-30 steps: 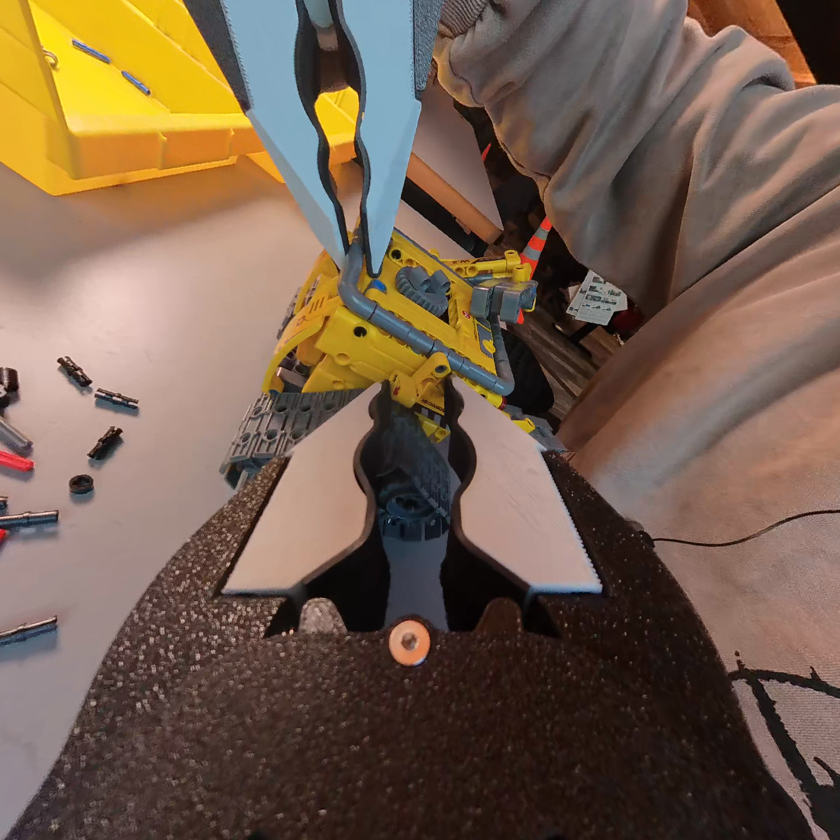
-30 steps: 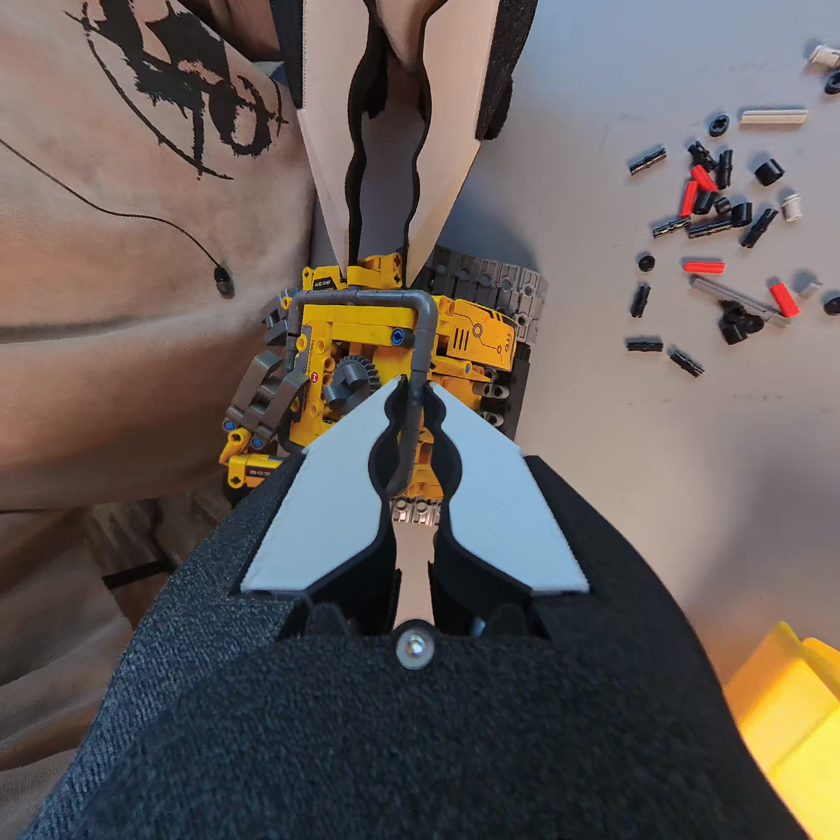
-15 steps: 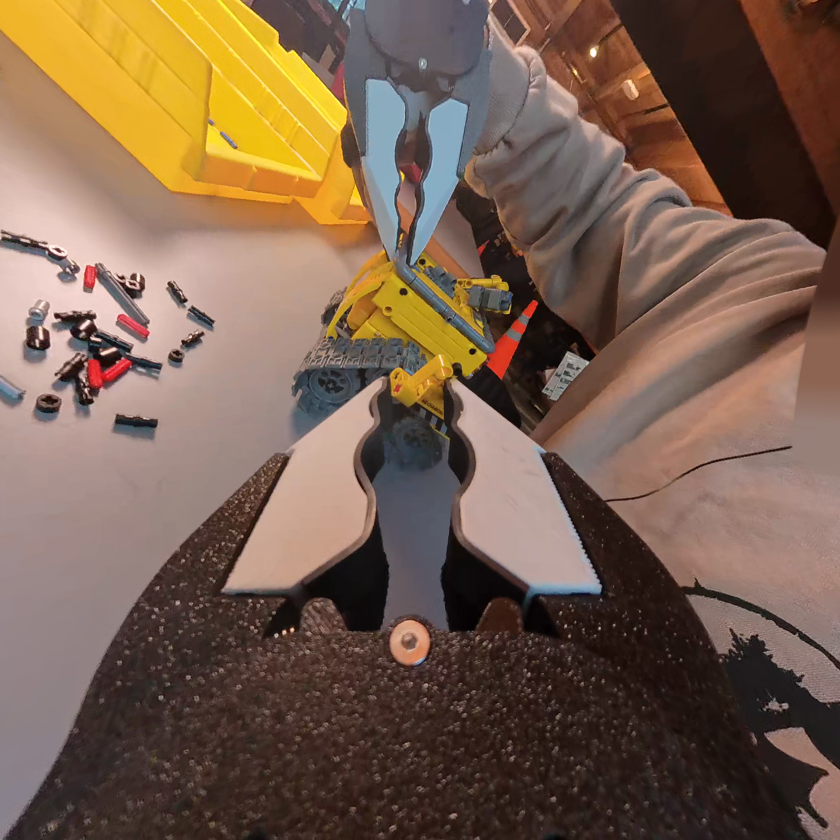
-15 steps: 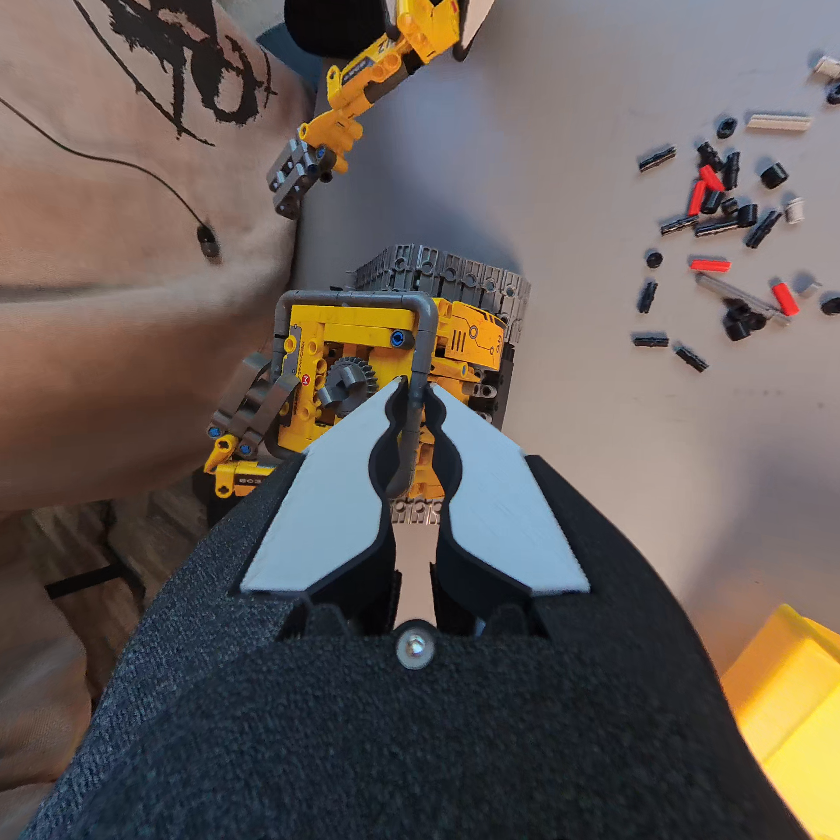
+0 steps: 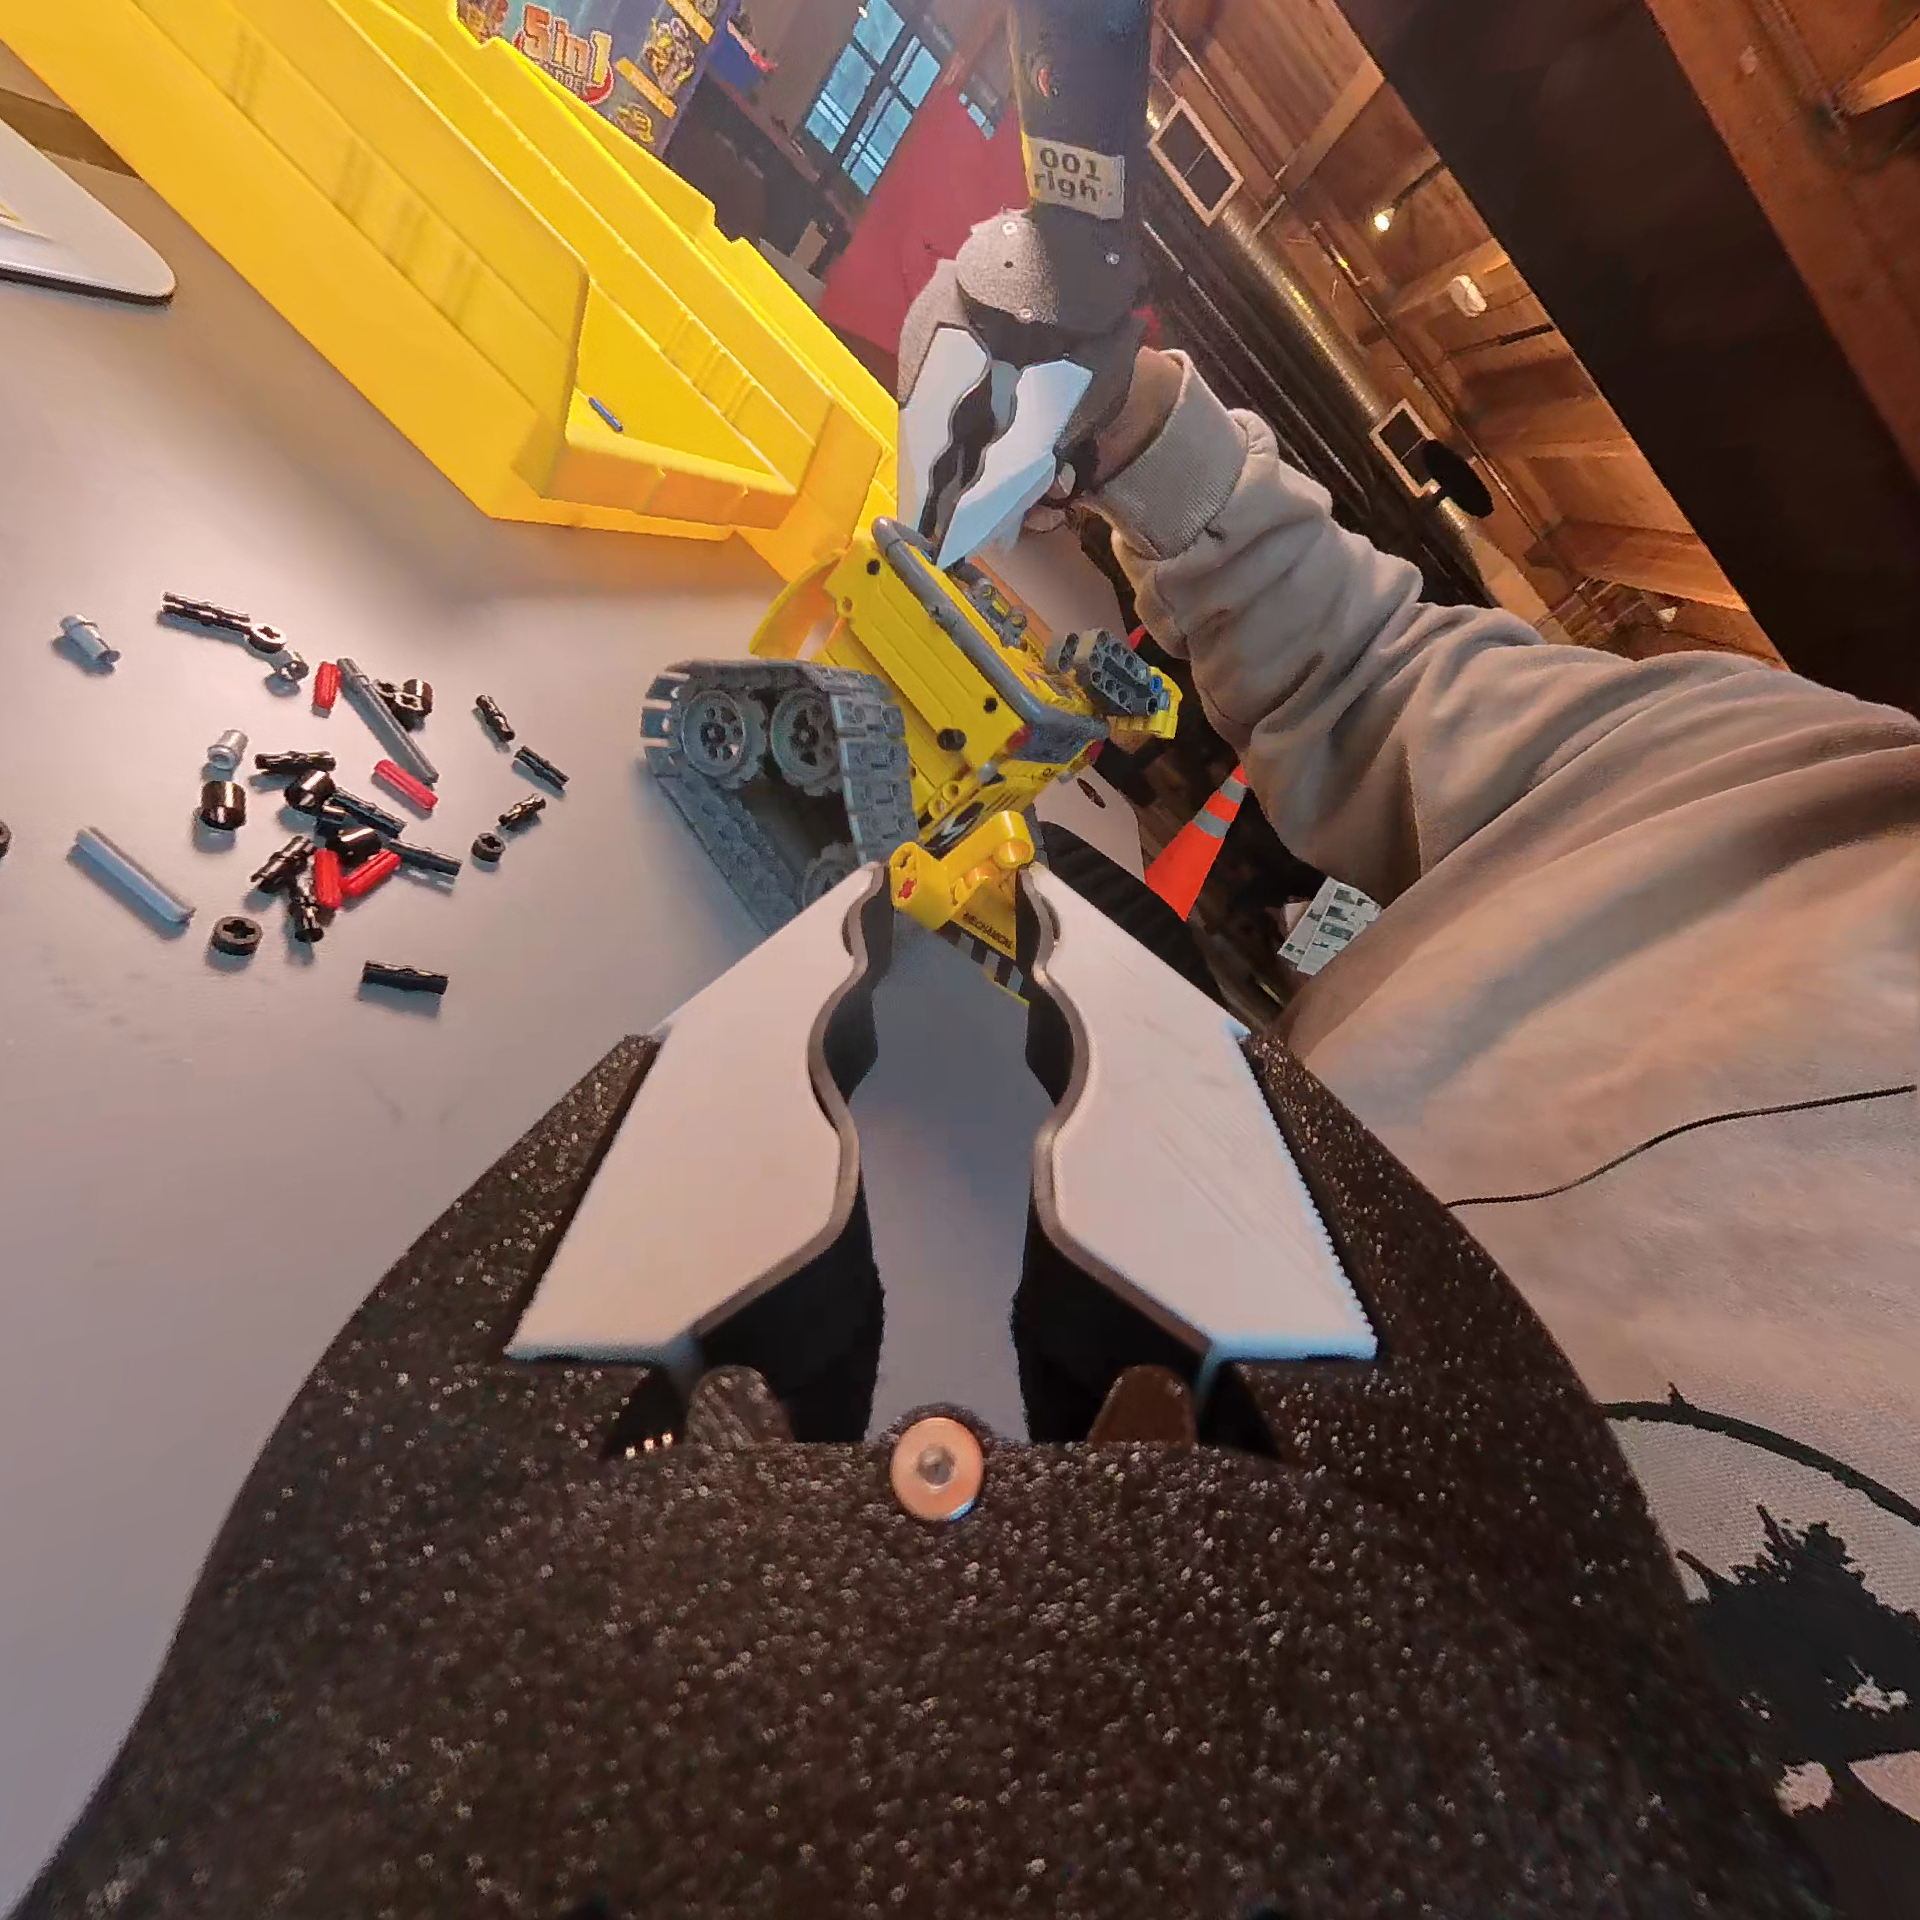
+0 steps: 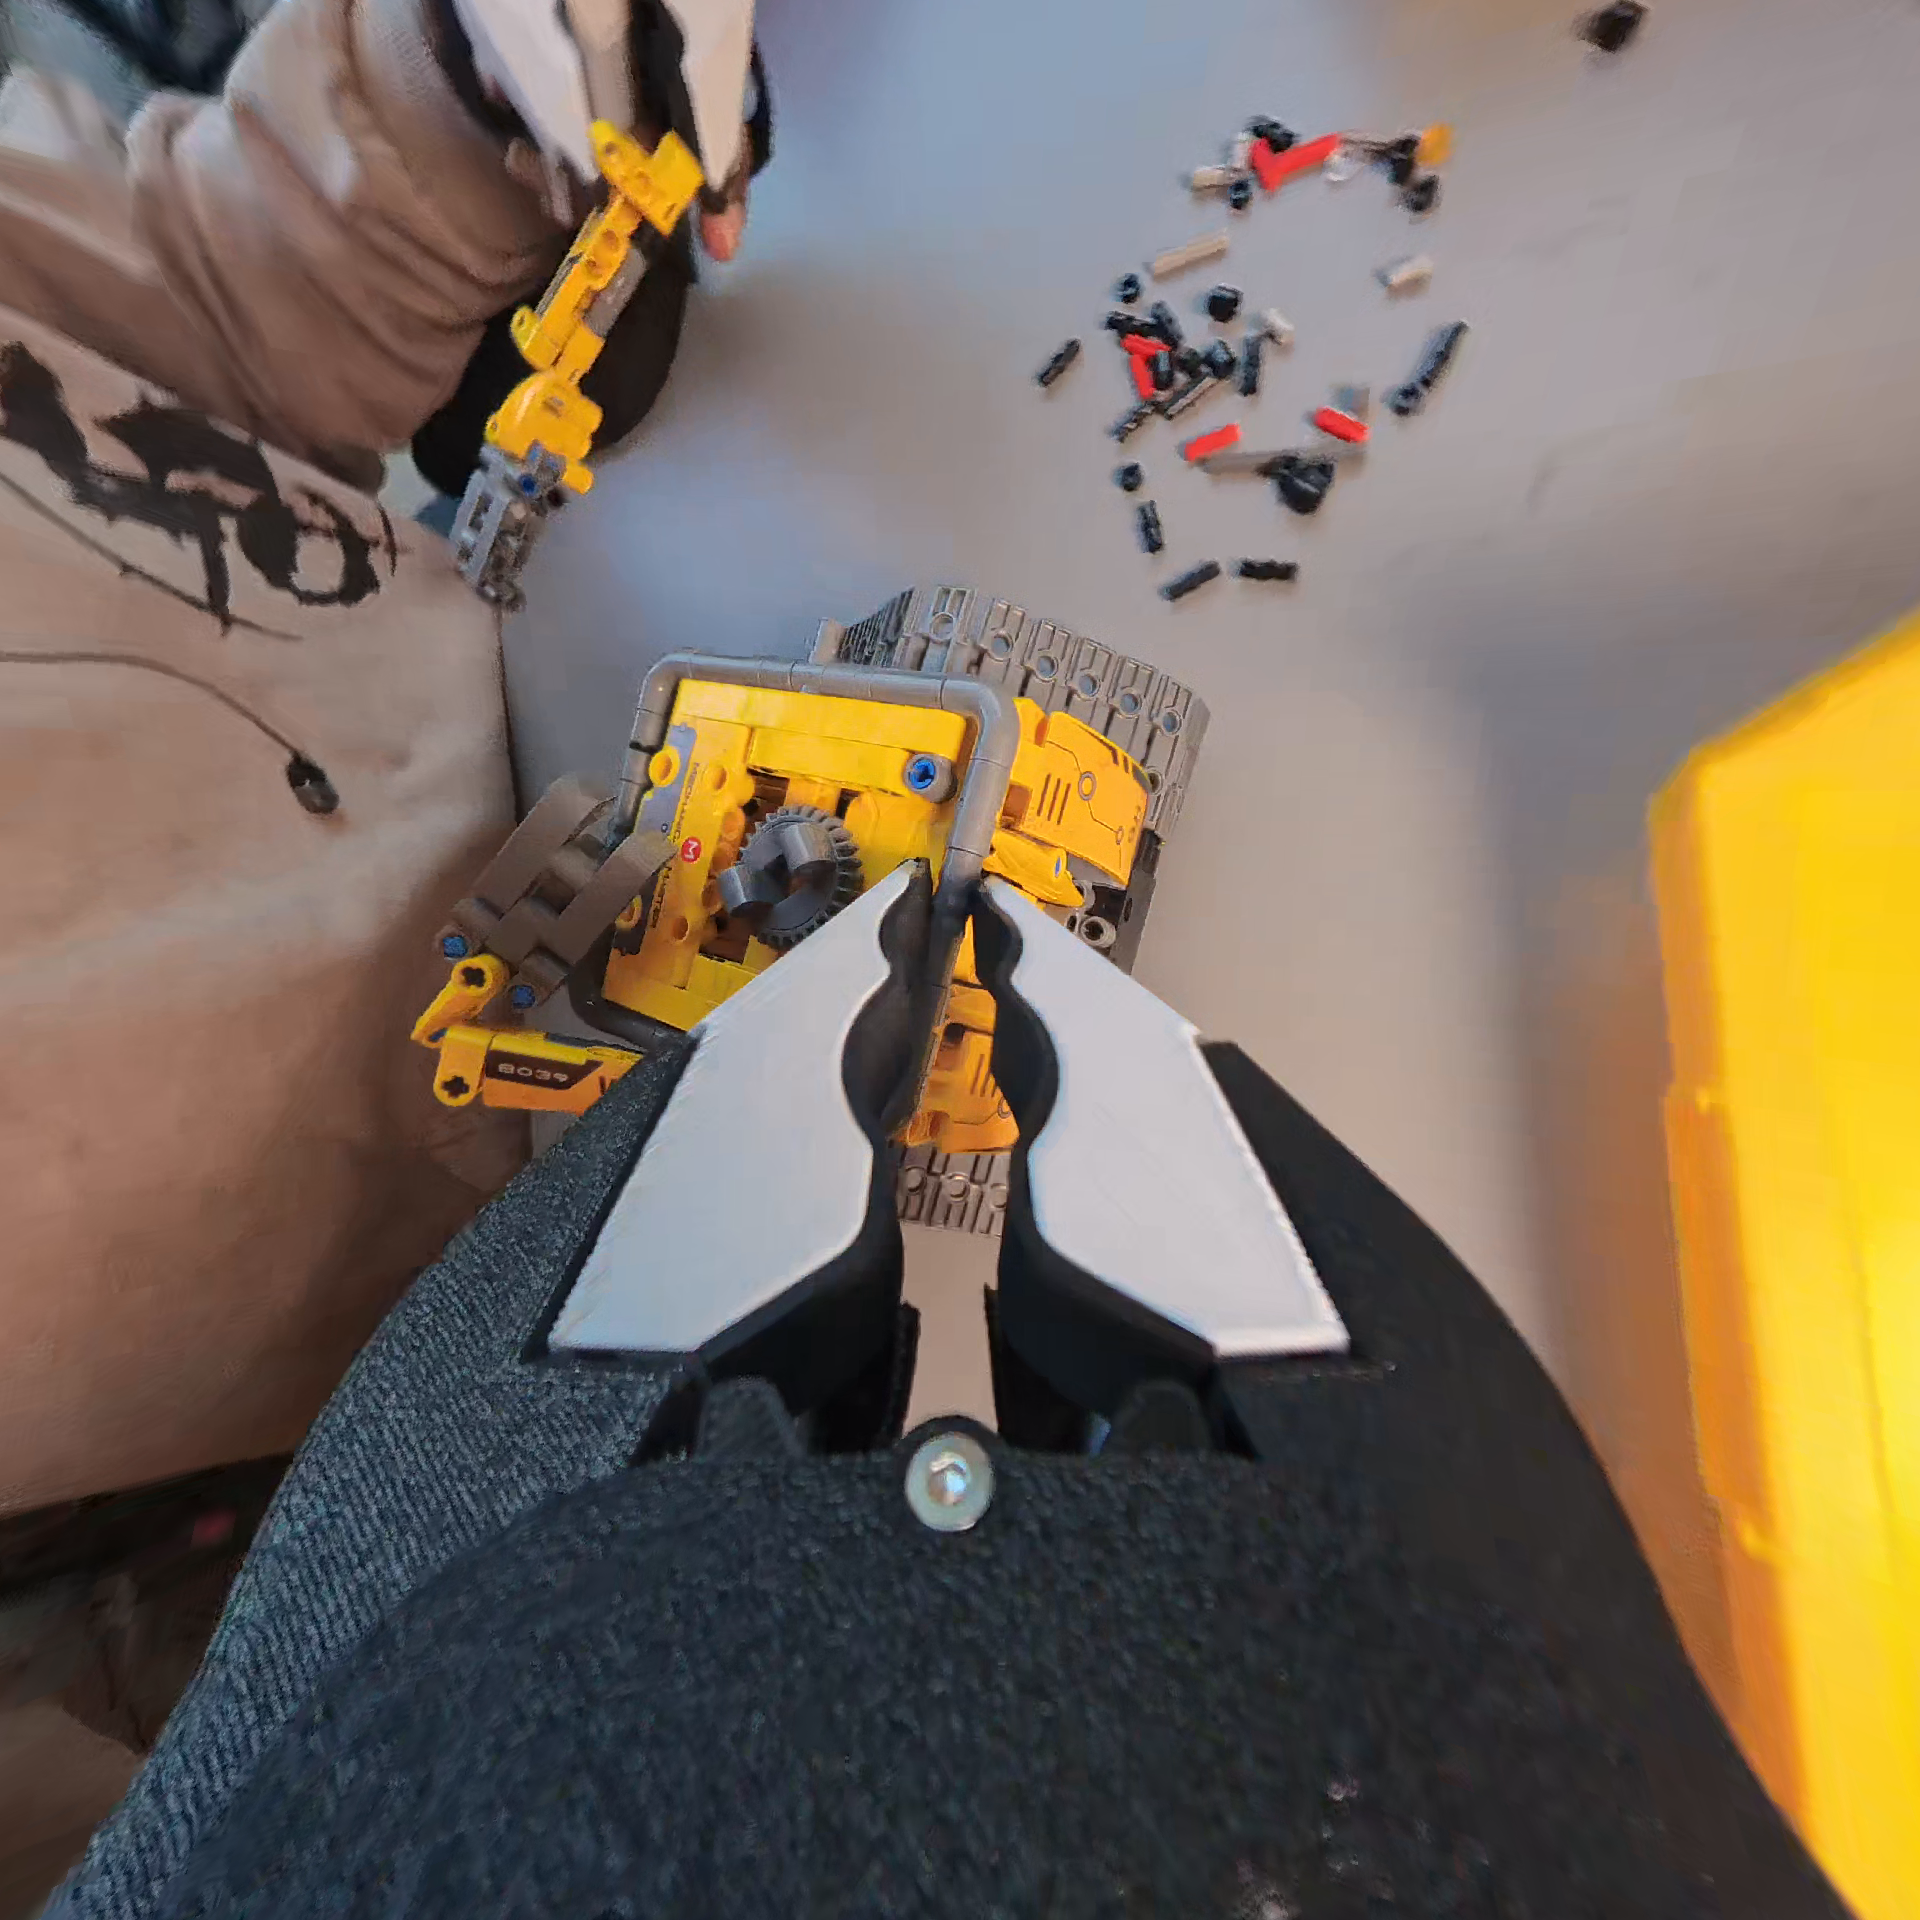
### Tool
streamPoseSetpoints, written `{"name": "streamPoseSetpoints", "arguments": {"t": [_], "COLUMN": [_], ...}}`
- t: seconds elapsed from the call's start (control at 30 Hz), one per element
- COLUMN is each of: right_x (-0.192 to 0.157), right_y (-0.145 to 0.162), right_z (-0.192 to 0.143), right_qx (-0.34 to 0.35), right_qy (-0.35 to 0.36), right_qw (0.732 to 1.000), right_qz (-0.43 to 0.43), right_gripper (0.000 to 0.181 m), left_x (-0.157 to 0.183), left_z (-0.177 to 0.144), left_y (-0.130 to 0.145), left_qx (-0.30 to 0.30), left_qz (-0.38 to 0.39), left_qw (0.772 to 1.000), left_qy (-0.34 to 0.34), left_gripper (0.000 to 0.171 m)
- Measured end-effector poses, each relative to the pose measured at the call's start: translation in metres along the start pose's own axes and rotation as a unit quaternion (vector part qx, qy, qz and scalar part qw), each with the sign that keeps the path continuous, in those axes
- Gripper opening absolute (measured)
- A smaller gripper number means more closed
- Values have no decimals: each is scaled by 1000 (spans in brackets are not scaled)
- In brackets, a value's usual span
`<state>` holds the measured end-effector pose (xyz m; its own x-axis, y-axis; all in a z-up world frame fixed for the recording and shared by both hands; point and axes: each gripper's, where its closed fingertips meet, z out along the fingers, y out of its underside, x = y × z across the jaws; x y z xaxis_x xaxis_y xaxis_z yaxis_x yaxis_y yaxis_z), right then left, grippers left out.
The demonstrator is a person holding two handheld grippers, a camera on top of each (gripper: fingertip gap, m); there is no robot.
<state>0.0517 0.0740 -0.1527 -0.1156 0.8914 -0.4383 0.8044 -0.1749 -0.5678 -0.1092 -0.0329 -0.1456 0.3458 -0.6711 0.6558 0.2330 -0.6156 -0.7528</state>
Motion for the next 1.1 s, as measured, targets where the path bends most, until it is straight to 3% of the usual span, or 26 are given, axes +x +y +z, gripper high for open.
{"name": "streamPoseSetpoints", "arguments": {"t": [0.17, 0.37, 0.63, 0.83, 1.1], "right_x": [21, 40, 34, 30, 18], "right_y": [27, 78, 152, 182, 236], "right_z": [-35, -90, -149, -172, -212], "right_qx": [92, 192, 281, 341, 370], "right_qy": [82, 171, 273, 335, 436], "right_qw": [983, 937, 864, 811, 740], "right_qz": [136, 236, 318, 338, 355], "right_gripper": [5, 6, 5, 6, 4], "left_x": [-1, 1, 1, 4, 6], "left_z": [2, 3, 6, 10, 10], "left_y": [1, -1, 0, 5, 5], "left_qx": [4, 10, 21, 15, 17], "left_qz": [0, 6, 1, 9, 15], "left_qw": [1000, 1000, 1000, 1000, 1000], "left_qy": [-1, -5, -3, -4, -4], "left_gripper": [23, 23, 24, 24, 23]}}
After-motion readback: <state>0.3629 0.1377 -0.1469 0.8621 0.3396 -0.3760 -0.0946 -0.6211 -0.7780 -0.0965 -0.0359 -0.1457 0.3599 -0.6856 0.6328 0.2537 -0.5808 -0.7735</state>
